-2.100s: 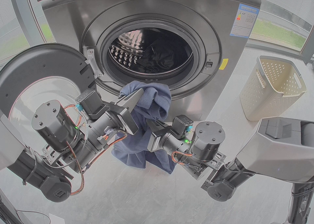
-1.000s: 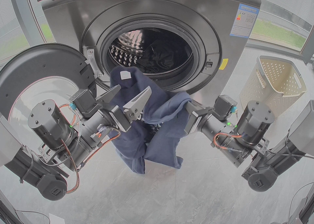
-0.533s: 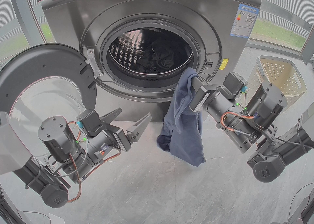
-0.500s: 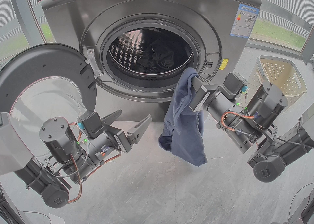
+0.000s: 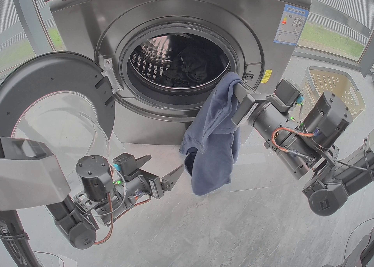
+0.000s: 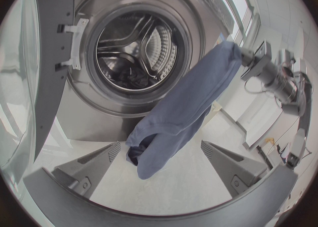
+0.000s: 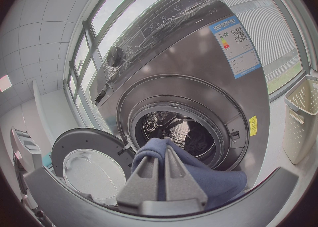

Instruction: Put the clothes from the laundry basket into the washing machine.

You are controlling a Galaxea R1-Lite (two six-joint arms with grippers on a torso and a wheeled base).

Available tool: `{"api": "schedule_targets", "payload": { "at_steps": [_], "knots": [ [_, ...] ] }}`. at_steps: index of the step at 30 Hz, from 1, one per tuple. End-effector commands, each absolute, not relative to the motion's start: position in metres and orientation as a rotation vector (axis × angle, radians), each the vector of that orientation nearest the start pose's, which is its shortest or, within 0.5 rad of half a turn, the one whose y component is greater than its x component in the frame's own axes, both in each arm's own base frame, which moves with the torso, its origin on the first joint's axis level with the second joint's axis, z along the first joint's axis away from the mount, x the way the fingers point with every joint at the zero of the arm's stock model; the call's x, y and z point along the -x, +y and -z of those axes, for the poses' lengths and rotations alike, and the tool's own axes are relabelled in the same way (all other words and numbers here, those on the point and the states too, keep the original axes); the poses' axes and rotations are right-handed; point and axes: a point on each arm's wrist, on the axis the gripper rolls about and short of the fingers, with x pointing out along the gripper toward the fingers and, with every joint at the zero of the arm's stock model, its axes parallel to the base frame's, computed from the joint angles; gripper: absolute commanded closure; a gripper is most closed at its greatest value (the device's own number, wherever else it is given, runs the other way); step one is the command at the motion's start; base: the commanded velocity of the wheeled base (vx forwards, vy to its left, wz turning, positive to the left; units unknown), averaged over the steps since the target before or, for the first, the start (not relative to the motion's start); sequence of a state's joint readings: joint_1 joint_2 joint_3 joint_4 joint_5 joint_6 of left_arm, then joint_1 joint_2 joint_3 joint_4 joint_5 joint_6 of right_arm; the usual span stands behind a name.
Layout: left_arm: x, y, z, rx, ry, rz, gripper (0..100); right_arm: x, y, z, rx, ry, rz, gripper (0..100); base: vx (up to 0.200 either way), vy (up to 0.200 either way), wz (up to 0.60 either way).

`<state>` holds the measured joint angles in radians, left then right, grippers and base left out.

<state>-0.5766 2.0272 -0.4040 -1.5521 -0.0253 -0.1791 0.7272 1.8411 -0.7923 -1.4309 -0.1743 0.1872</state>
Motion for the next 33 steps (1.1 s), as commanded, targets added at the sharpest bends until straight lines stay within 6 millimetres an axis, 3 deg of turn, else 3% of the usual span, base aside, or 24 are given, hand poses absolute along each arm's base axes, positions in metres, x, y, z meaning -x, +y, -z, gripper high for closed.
{"api": "schedule_targets", "payload": {
  "at_steps": [1,10,20,33],
  "knots": [
    [-0.271,-0.17,-0.049,0.1,0.193,0.582,0,-0.246,0.215,-0.215,-0.352,-0.302,-0.583,100,0.0,0.0,0.0],
    [-0.29,-0.177,-0.043,0.105,0.167,0.589,0,-0.241,0.222,-0.215,-0.359,-0.299,-0.607,100,0.0,0.0,0.0],
    [-0.341,-0.175,-0.017,0.115,0.125,0.505,0,-0.225,0.227,-0.216,-0.367,-0.286,-0.65,100,0.0,0.0,0.0],
    [-0.378,-0.192,0.02,0.104,0.08,0.486,0,-0.218,0.227,-0.221,-0.377,-0.295,-0.668,100,0.0,0.0,0.0]
  ]
}}
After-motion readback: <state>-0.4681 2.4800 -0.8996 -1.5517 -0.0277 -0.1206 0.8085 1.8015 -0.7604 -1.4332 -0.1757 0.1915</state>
